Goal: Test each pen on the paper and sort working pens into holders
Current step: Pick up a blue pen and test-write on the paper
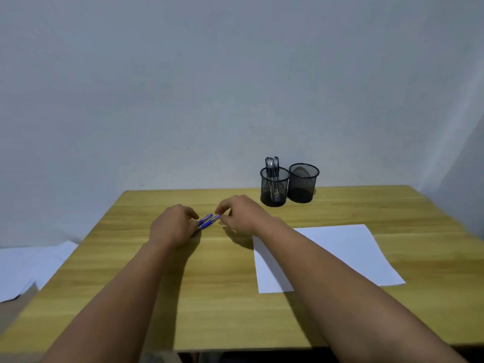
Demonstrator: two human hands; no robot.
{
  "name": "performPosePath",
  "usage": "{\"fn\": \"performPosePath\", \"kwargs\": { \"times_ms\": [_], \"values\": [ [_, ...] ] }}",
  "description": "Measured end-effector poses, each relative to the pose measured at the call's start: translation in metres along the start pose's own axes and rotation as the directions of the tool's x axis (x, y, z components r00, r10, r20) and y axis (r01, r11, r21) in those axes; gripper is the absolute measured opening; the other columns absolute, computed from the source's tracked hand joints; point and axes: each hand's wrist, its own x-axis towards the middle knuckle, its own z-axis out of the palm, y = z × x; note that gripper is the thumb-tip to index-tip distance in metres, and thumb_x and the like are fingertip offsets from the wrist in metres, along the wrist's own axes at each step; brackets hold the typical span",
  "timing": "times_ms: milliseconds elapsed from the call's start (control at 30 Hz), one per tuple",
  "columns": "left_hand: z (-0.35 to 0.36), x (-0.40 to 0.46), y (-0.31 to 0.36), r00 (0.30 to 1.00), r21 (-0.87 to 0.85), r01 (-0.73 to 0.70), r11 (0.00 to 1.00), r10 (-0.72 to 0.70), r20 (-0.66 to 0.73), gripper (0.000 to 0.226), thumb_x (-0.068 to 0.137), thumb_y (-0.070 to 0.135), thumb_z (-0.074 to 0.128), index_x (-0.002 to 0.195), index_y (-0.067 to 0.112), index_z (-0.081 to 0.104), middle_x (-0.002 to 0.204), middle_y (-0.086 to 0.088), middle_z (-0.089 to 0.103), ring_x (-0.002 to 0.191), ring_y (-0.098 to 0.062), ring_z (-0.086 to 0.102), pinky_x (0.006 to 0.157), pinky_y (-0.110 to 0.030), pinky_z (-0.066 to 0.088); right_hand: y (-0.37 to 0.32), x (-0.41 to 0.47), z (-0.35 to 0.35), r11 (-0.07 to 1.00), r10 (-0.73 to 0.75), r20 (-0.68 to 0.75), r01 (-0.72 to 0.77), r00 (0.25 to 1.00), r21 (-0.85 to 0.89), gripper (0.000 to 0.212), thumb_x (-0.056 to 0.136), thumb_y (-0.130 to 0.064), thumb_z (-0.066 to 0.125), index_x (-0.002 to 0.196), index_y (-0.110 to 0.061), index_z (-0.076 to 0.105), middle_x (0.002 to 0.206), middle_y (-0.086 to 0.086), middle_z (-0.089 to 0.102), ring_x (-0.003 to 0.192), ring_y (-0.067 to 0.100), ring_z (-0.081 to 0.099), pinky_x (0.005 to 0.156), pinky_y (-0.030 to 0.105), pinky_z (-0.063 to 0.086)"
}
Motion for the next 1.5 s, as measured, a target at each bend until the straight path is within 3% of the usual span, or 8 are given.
{"fn": "performPosePath", "kwargs": {
  "times_ms": [200, 733, 867, 967, 1033, 1133, 1267, 1500],
  "values": [
    [0.011, -0.01, -0.018, 0.998, -0.028, -0.055, 0.998, 0.054, -0.027, 0.019, 0.09, 0.031, 0.061, 0.1, 0.038, 0.075, 0.097, 0.007, 0.072, 0.089, -0.02, 0.065, 0.07, -0.035, 0.055, -0.01, 0.007, 0.033, 0.985, -0.108, 0.101, 0.12, 0.989, -0.121, 0.04, 0.101, -0.018, 0.053, 0.137, -0.029, 0.068, 0.125, 0.004, 0.071, 0.111, 0.029, 0.063, 0.084, 0.039, 0.054],
    [0.006, -0.022, 0.002, 0.961, -0.219, -0.119, 0.968, 0.057, -0.27, 0.025, 0.096, 0.022, 0.052, 0.109, 0.028, 0.072, 0.111, 0.008, 0.068, 0.102, -0.018, 0.063, 0.075, -0.038, 0.053, 0.015, -0.017, -0.009, 0.863, -0.136, 0.093, 0.164, 0.986, -0.478, 0.021, 0.099, -0.024, 0.061, 0.118, -0.019, 0.069, 0.12, 0.005, 0.061, 0.109, 0.031, 0.063, 0.074, 0.036, 0.042],
    [-0.003, -0.031, 0.027, 0.946, -0.353, -0.172, 0.92, 0.055, -0.319, 0.027, 0.097, 0.018, 0.053, 0.116, 0.022, 0.072, 0.117, 0.006, 0.07, 0.101, -0.015, 0.063, 0.082, -0.034, 0.051, 0.02, -0.036, -0.038, 0.961, -0.053, -0.116, 0.019, 0.992, -0.276, 0.028, 0.095, -0.014, 0.061, 0.122, -0.016, 0.07, 0.119, 0.008, 0.064, 0.109, 0.032, 0.063, 0.088, 0.039, 0.05],
    [-0.004, -0.039, 0.054, 0.961, -0.419, -0.195, 0.887, 0.087, -0.264, 0.027, 0.097, 0.021, 0.057, 0.12, 0.019, 0.071, 0.117, 0.005, 0.071, 0.094, -0.011, 0.063, 0.086, -0.032, 0.051, 0.024, -0.049, -0.052, 0.989, 0.122, -0.283, -0.093, 0.951, 0.115, 0.018, 0.089, -0.011, 0.067, 0.104, -0.016, 0.077, 0.096, 0.005, 0.071, 0.093, 0.027, 0.069, 0.089, 0.043, 0.057],
    [-0.005, -0.044, 0.073, 0.972, -0.469, -0.207, 0.859, 0.129, -0.194, 0.031, 0.097, 0.025, 0.059, 0.124, 0.018, 0.07, 0.119, 0.004, 0.072, 0.097, -0.011, 0.065, 0.091, -0.033, 0.052, 0.024, -0.056, -0.061, 0.89, 0.26, -0.296, -0.11, 0.919, 0.442, 0.005, 0.085, -0.008, 0.073, 0.088, -0.011, 0.075, 0.079, 0.006, 0.072, 0.073, 0.022, 0.071, 0.072, 0.042, 0.061],
    [-0.004, -0.051, 0.101, 0.978, -0.559, -0.204, 0.804, 0.195, -0.078, 0.033, 0.097, 0.036, 0.061, 0.124, 0.019, 0.07, 0.117, 0.005, 0.073, 0.099, -0.012, 0.067, 0.091, -0.03, 0.051, 0.022, -0.071, -0.075, 0.646, 0.37, -0.174, -0.119, 0.913, 0.754, 0.013, 0.092, -0.005, 0.077, 0.098, 0.006, 0.071, 0.071, 0.005, 0.073, 0.06, 0.015, 0.072, 0.055, 0.026, 0.051],
    [-0.002, -0.061, 0.127, 0.957, -0.634, -0.232, 0.737, 0.288, -0.015, 0.028, 0.099, 0.044, 0.058, 0.095, 0.023, 0.076, 0.098, 0.008, 0.076, 0.097, -0.014, 0.069, 0.086, -0.035, 0.053, 0.017, -0.091, -0.089, 0.464, 0.364, -0.101, -0.086, 0.926, 0.882, 0.014, 0.096, -0.012, 0.076, 0.1, 0.0, 0.071, 0.072, 0.011, 0.073, 0.057, 0.014, 0.066, 0.054, 0.021, 0.05],
    [-0.008, -0.071, 0.149, 0.938, -0.723, -0.227, 0.652, 0.347, 0.019, 0.025, 0.099, 0.034, 0.062, 0.086, 0.02, 0.078, 0.069, 0.002, 0.07, 0.065, -0.011, 0.057, 0.072, -0.035, 0.049, 0.021, -0.099, -0.089, 0.315, 0.479, -0.123, -0.039, 0.869, 0.948, 0.022, 0.102, -0.022, 0.07, 0.088, -0.006, 0.073, 0.064, 0.008, 0.065, 0.048, 0.011, 0.058, 0.053, 0.02, 0.049]
  ]
}}
